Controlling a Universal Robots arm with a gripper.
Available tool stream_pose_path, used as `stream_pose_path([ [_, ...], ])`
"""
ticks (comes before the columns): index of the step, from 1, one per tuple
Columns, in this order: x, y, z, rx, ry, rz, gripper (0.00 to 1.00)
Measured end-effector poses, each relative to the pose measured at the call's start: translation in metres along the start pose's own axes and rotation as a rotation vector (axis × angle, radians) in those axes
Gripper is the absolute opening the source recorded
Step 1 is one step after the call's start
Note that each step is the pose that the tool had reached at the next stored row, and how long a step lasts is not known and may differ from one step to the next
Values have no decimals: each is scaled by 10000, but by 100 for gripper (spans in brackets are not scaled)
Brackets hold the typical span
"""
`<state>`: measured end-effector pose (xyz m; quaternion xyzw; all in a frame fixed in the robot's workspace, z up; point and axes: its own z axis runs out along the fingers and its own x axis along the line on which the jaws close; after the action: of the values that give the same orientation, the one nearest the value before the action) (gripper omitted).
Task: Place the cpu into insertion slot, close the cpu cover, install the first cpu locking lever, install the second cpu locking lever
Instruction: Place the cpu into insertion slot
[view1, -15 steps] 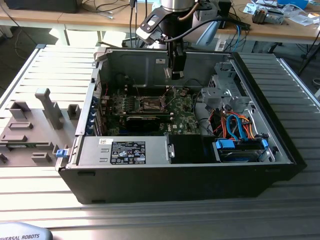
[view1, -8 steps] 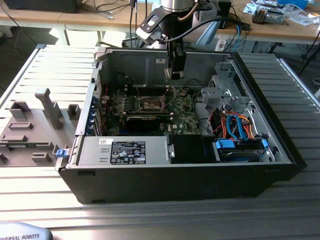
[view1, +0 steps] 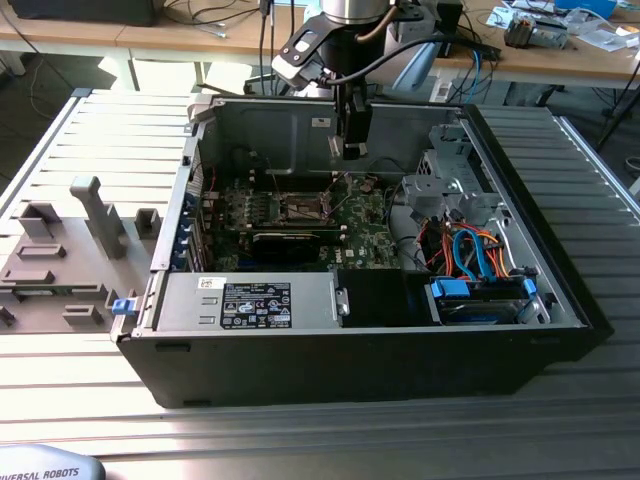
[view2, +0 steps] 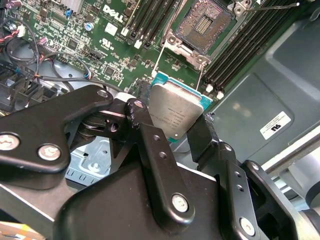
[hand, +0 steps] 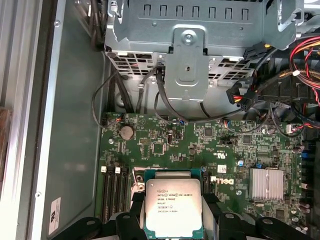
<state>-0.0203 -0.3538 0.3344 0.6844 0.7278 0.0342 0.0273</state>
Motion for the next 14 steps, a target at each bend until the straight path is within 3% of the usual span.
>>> stream_pose_path([
  [14, 0, 0, 7, -1, -19, 149, 54],
])
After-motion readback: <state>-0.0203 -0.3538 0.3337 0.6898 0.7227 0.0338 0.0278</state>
